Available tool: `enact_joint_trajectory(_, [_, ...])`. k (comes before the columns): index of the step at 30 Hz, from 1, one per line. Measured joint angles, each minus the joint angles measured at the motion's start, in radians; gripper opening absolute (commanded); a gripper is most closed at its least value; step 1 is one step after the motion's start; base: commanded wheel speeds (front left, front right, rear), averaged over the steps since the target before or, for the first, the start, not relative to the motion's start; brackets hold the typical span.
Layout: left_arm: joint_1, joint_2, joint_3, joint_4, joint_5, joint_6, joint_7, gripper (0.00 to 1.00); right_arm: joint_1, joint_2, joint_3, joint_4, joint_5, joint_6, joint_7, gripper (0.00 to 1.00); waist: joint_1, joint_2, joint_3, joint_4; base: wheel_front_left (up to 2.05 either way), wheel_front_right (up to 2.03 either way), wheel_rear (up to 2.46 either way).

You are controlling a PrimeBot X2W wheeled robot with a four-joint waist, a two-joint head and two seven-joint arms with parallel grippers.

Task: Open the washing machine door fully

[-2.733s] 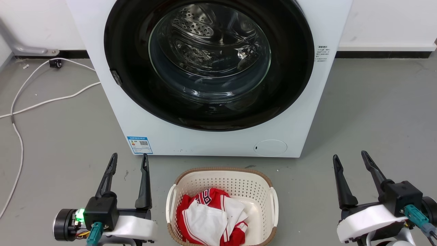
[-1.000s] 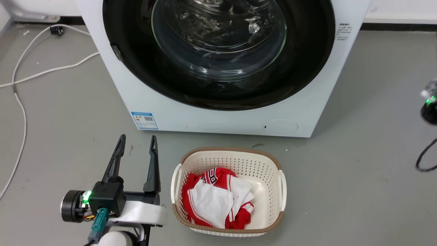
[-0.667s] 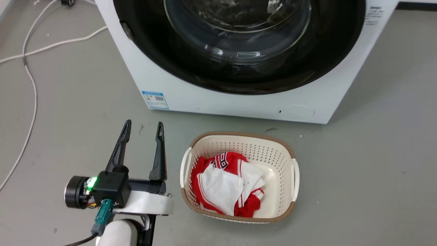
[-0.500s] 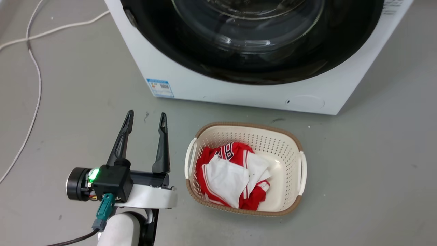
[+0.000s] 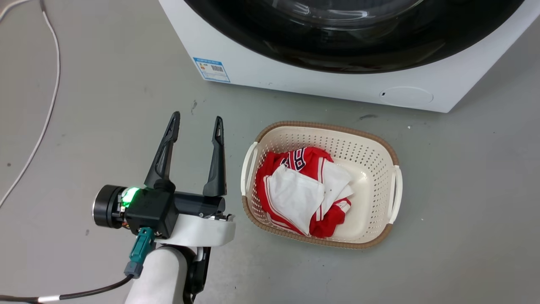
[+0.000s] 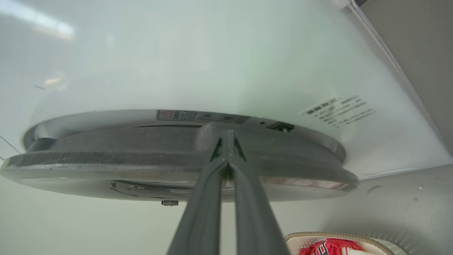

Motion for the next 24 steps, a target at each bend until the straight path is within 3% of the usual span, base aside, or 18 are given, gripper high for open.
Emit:
enact_joint_trajectory(10, [-0.03, 0.0, -0.039, -0.007, -0.014, 0.017, 0.0, 1.0, -0.033, -0.016, -0.006, 0.017, -0.007, 0.0, 0.013, 0.0, 0.0, 0.0, 0.051, 0.023, 0.0, 0.0, 0.0])
enact_joint_trajectory(24, [-0.038, 0.0, -0.056, 0.005, -0.033, 0.034, 0.0, 1.0, -0.041, -0.026, -0.031, -0.039, 0.051, -0.002, 0.192, 0.0, -0.0001, 0.0, 0.042, 0.024, 0.0, 0.0, 0.0])
